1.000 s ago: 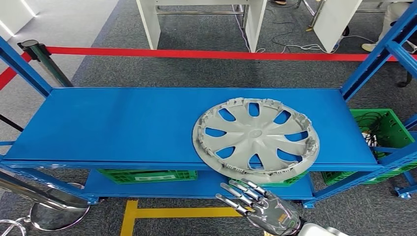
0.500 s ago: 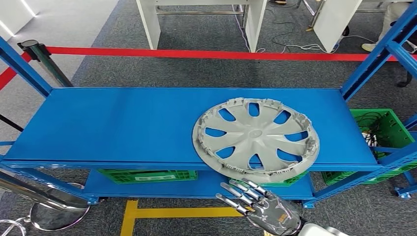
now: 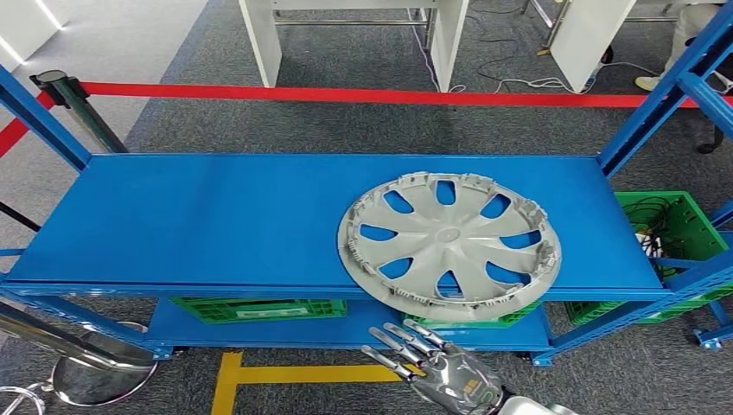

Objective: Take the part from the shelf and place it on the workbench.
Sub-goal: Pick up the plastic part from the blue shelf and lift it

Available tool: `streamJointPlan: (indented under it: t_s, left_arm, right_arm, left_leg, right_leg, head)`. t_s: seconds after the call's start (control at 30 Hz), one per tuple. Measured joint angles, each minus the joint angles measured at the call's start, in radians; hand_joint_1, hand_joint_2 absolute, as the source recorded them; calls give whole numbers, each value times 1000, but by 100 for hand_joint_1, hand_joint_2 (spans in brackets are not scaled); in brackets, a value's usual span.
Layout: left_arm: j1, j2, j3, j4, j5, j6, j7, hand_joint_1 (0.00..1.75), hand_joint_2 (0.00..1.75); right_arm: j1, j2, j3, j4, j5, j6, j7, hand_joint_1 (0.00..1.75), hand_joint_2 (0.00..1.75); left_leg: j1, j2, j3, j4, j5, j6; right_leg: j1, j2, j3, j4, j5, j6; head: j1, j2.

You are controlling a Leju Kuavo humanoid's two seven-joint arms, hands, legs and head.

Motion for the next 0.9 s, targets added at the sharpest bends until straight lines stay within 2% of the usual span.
streamJointPlan:
  t_s: [0.9]
  left_arm:
    - [0, -1, -13, 0, 0, 7, 0, 0, 0]
  right_arm:
    - [-9, 15, 11, 60, 1, 2, 5, 0, 175]
  left_leg:
    - [0, 0, 0, 0, 0, 0]
  right_leg:
    - [0, 0, 0, 0, 0, 0]
  head:
    - [0, 0]
